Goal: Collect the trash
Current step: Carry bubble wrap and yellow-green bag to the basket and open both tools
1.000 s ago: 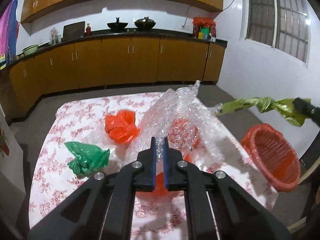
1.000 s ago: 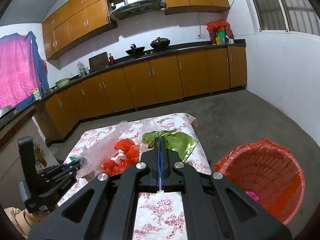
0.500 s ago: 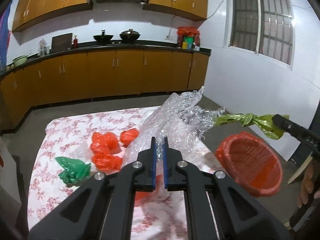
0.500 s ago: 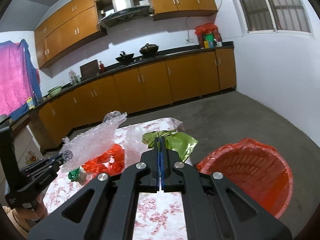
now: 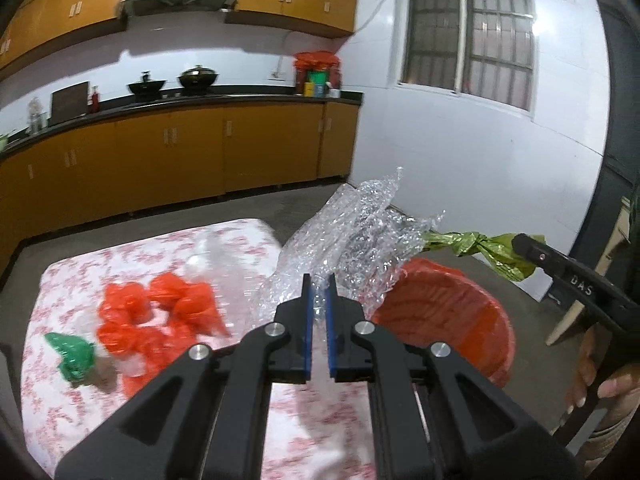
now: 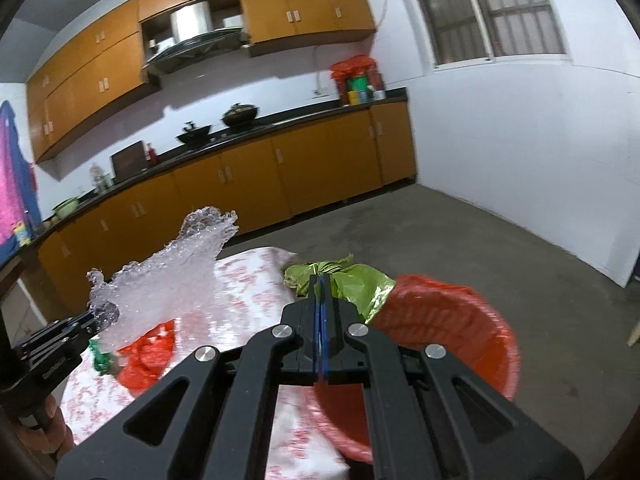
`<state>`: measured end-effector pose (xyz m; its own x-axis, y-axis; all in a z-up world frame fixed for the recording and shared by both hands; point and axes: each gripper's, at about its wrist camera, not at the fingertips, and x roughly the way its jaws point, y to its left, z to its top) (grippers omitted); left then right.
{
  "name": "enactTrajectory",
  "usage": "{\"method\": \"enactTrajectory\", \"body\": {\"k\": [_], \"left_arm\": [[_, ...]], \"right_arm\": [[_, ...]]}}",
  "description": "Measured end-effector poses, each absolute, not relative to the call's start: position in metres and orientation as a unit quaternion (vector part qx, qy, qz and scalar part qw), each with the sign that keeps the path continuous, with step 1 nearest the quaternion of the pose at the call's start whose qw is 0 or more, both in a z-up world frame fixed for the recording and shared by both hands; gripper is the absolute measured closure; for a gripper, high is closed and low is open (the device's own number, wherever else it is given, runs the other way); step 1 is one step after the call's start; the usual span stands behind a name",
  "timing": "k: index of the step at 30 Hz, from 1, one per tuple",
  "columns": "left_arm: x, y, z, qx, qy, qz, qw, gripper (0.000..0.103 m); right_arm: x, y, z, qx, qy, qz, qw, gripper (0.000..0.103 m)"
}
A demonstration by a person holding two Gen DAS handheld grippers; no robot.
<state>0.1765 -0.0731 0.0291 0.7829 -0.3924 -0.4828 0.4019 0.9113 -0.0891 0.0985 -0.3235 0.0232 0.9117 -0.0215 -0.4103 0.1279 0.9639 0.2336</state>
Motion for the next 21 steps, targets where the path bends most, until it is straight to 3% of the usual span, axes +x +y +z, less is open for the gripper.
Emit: {"method": "enactTrajectory", "body": {"k": [21], "left_arm": [[0.197, -0.194, -0.016, 0.020, 0.295, -0.302, 0.906, 0.096]], "right_arm": [[0.086, -0.388, -0.006, 0.165, 0.217, -0.120, 0.955, 0.102]]}}
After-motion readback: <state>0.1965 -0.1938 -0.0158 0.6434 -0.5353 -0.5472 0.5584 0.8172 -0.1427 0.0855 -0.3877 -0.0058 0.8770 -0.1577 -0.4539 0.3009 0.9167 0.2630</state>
